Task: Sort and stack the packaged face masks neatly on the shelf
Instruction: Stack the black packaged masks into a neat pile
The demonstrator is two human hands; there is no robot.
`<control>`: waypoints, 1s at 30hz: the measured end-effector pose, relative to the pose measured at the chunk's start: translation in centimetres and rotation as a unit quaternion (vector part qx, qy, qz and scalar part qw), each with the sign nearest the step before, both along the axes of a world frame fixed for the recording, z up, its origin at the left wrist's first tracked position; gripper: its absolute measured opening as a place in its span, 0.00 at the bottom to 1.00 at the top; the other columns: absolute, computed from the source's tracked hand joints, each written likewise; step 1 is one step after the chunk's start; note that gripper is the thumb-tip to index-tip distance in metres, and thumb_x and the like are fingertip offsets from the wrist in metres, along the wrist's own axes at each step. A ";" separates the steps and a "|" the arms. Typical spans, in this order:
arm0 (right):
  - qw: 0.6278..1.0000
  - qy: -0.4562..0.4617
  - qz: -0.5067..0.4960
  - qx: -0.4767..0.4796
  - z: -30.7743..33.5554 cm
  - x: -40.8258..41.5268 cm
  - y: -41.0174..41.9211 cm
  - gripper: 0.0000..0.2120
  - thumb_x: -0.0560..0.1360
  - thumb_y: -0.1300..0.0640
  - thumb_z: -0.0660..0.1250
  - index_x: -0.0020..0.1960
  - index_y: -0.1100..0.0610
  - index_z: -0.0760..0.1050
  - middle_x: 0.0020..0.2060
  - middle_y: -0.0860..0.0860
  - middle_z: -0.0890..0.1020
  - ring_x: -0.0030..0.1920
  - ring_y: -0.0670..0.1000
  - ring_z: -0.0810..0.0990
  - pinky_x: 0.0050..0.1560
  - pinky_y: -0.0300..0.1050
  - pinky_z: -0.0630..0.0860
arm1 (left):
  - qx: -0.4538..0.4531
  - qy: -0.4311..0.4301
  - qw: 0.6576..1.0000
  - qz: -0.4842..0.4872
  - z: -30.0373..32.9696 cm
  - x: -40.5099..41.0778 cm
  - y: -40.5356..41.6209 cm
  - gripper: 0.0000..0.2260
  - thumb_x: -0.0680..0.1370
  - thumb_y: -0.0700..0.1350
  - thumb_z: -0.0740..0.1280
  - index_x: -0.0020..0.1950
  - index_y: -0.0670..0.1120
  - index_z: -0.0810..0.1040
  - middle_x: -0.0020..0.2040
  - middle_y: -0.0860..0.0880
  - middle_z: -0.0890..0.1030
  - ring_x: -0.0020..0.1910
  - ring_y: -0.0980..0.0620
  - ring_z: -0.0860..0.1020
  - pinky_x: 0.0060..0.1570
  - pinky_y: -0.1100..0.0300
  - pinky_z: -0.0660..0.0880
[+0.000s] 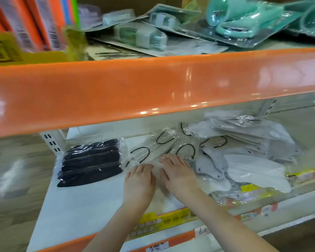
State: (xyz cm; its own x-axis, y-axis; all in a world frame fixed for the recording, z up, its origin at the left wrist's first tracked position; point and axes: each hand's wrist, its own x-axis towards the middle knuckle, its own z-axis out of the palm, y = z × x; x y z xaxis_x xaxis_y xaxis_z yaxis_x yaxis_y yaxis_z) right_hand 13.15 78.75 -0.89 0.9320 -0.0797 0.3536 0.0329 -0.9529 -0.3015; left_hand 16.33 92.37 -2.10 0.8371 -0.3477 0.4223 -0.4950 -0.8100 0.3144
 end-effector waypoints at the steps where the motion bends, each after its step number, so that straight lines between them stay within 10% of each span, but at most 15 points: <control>1: 1.000 -0.010 -0.003 -0.007 0.0 -0.4 -1.3 0.16 0.70 0.51 0.57 0.50 0.53 0.80 0.48 0.48 0.81 0.47 0.51 0.79 0.42 0.44 0.77 | -0.006 -0.001 1.000 -0.006 0.1 -0.2 -1.2 0.15 0.68 0.46 0.56 0.43 0.48 0.82 0.41 0.53 0.83 0.41 0.50 0.82 0.37 0.59 0.77; 11: 0.997 0.017 -0.046 -0.061 -0.3 -3.7 -11.6 0.15 0.63 0.52 0.66 0.49 0.55 0.80 0.47 0.49 0.80 0.47 0.51 0.80 0.49 0.42 0.73 | 0.074 0.062 0.993 -0.069 0.3 -2.1 -11.0 0.15 0.67 0.47 0.55 0.43 0.51 0.81 0.39 0.55 0.81 0.38 0.52 0.80 0.28 0.61 0.73; 14: 0.996 0.027 -0.041 -0.072 -0.3 -4.0 -13.2 0.21 0.58 0.50 0.74 0.50 0.55 0.80 0.47 0.49 0.80 0.47 0.51 0.80 0.51 0.42 0.69 | 0.090 0.059 0.992 -0.069 0.2 -1.8 -12.7 0.15 0.68 0.50 0.57 0.46 0.50 0.80 0.44 0.53 0.80 0.42 0.49 0.80 0.35 0.57 0.74; 20: 0.989 0.120 0.007 -0.091 -0.5 -3.8 -15.2 0.36 0.63 0.30 0.57 0.62 0.52 0.75 0.58 0.49 0.77 0.58 0.52 0.77 0.55 0.49 0.76 | 0.144 0.084 0.986 -0.012 0.0 0.3 -14.3 0.17 0.79 0.50 0.58 0.68 0.53 0.67 0.68 0.54 0.69 0.69 0.50 0.65 0.62 0.54 0.61; 26: 0.988 0.114 0.086 -0.065 -1.3 -3.4 -17.1 0.39 0.68 0.31 0.52 0.71 0.52 0.67 0.70 0.49 0.67 0.71 0.53 0.65 0.70 0.43 0.52 | 0.053 0.112 0.992 0.010 0.0 2.4 -13.8 0.07 0.81 0.46 0.58 0.55 0.50 0.74 0.55 0.50 0.78 0.55 0.48 0.75 0.50 0.54 0.71; 30: 0.986 0.094 0.134 -0.029 -1.7 -3.0 -18.2 0.34 0.70 0.34 0.57 0.67 0.54 0.72 0.68 0.49 0.71 0.68 0.52 0.67 0.70 0.46 0.57 | -0.075 0.151 0.985 0.025 0.8 3.6 -13.1 0.11 0.82 0.47 0.57 0.46 0.44 0.74 0.43 0.47 0.80 0.42 0.44 0.76 0.40 0.51 0.72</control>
